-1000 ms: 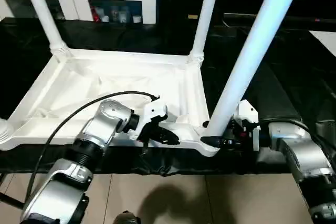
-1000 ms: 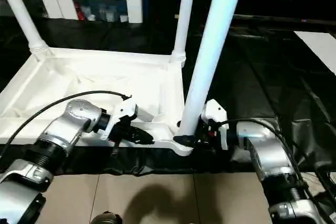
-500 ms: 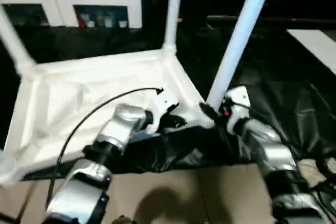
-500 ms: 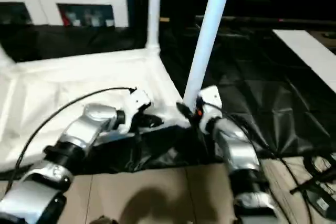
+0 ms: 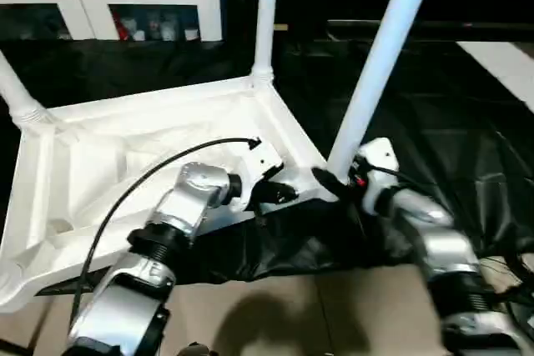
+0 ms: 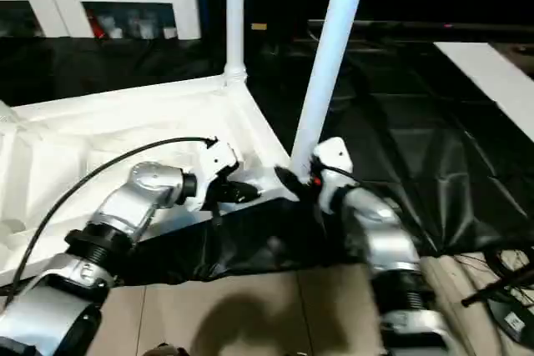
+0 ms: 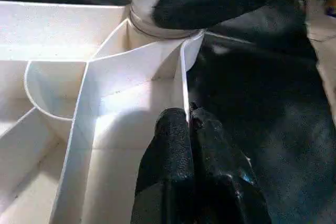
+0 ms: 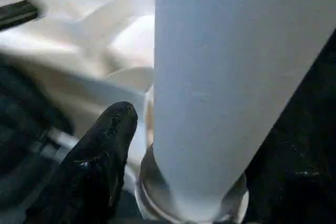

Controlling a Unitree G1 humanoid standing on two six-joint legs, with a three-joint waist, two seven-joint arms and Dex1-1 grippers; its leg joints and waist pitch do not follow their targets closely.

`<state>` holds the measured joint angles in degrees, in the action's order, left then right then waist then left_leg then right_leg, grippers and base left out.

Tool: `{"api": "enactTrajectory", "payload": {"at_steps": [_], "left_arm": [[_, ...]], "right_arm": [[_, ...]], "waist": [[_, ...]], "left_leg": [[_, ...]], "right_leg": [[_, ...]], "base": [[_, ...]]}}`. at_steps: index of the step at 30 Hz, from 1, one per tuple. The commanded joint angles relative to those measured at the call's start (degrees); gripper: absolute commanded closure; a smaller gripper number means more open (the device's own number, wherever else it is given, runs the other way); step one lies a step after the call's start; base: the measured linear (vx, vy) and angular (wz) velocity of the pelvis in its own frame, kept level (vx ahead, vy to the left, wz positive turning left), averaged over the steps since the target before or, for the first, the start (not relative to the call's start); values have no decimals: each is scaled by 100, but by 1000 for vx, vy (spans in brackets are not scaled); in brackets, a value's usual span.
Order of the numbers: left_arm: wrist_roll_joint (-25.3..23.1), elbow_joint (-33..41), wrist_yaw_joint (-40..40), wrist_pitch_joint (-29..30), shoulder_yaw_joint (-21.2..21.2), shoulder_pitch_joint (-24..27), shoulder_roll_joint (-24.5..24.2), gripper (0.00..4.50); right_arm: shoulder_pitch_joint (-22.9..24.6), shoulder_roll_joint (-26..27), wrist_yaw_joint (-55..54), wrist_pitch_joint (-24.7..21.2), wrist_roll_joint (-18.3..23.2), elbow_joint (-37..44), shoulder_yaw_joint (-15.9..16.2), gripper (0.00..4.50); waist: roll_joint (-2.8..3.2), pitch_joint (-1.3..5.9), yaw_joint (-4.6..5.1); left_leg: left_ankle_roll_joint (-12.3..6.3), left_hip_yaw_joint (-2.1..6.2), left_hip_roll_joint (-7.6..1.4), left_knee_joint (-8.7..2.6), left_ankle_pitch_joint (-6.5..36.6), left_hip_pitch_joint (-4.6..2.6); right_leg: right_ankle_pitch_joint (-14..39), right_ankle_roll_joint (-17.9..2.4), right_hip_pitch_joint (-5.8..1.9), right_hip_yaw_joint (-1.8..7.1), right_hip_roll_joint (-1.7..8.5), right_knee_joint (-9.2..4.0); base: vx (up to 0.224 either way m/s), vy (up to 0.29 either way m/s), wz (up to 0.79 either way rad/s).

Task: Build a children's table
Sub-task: Rotate leg to tighten

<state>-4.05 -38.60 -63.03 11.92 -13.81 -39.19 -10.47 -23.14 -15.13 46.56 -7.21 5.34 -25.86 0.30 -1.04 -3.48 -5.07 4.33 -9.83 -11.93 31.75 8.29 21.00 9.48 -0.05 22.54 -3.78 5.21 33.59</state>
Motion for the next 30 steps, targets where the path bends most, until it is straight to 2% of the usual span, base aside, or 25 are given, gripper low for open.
{"api": "enactTrajectory", "payload": {"at_steps": [1, 3, 4, 7, 8, 12, 16, 18, 21, 24, 28, 29, 30], "left_arm": [[143, 244, -303, -239, -277, -213, 154, 450], [185, 265, -647, -295, -298, -207, 27, 450], [192, 270, -693, -302, -300, -204, 12, 450], [244, 317, -1010, -342, -316, -188, -80, 450], [280, 312, -1185, -384, -336, -200, -160, 450], [287, 215, -1423, -465, -347, -261, -313, 450], [252, 116, -1513, -521, -333, -310, -394, 450], [217, 31, -1622, -565, -349, -363, -461, 450], [215, -36, -1653, -590, -338, -416, -475, 450], [220, -76, -1701, -620, -331, -440, -509, 450], [234, -52, -1695, -611, -337, -401, -498, 450], [237, -49, -1689, -607, -336, -396, -493, 450], [240, -44, -1658, -600, -331, -390, -477, 450]], "right_arm": [[143, 109, 899, -107, 129, 88, 778, 143], [199, -231, 1514, -92, 143, 196, 930, 143], [204, -267, 1581, -90, 144, 208, 944, 143], [198, -433, 1920, -134, 192, 260, 968, 143], [164, -563, 2166, -163, 232, 286, 990, 143], [72, -758, 2538, -195, 296, 292, 1040, 143], [27, -848, 2748, -185, 276, 284, 1109, 143], [9, -937, 2974, -186, 261, 288, 1177, 173], [-16, -981, 3081, -188, 262, 270, 1211, 192], [-30, -1000, 3134, -181, 247, 293, 1288, 213], [-18, -905, 3047, -194, 290, 277, 1254, 239], [-13, -891, 3032, -197, 299, 275, 1245, 239], [1, -856, 2989, -203, 321, 273, 1221, 241]], "waist": [[17, 406, -21], [12, 406, -45], [34, 395, -56], [47, 380, -81], [28, 367, -93], [42, 343, -117], [29, 350, -128], [-6, 357, -136], [-20, 371, -157], [-7, 375, -161], [-6, 357, -158], [71, 344, -168], [27, 346, -152]], "left_leg": [[-364, -22, -84, -294, 1415, -33], [-456, -35, -81, -274, 1261, -30], [-477, -41, -94, -279, 1273, -26], [-420, -44, -116, -296, 1512, -55], [-372, -46, -126, -312, 1661, -68], [-219, -18, -125, -346, 2041, -78], [-189, -17, -123, -345, 1991, -71], [-231, -25, -111, -330, 1849, -54], [-294, -39, -116, -304, 1635, -48], [-336, -41, -117, -299, 1495, -32], [-283, -38, -119, -315, 1701, -45], [-258, -27, -119, -323, 1757, -49], [-237, -31, -116, -325, 1817, -46]], "right_leg": [[713, -1351, -288, 203, 251, -339], [540, -1441, -300, 189, 239, -317], [611, -1465, -287, 184, 240, -317], [1023, -1447, -262, 178, 244, -354], [1245, -1421, -247, 182, 255, -382], [1950, -1207, -220, 192, 270, -430], [1904, -1169, -204, 204, 271, -424], [1807, -1176, -215, 204, 263, -402], [1580, -1249, -218, 207, 272, -377], [1324, -1330, -222, 198, 258, -345], [1675, -1256, -210, 198, 272, -383], [1731, -1250, -200, 201, 278, -387], [1783, -1220, -206, 199, 270, -403]], "base": [[0, 0, 0], [0, 0, 0], [0, 0, 0], [0, 0, 0], [0, 0, 0], [0, 0, 0], [0, 0, 0], [0, 0, 0], [0, 0, 0], [0, 0, 0], [0, 0, 0], [0, 0, 0], [0, 0, 0]]}}
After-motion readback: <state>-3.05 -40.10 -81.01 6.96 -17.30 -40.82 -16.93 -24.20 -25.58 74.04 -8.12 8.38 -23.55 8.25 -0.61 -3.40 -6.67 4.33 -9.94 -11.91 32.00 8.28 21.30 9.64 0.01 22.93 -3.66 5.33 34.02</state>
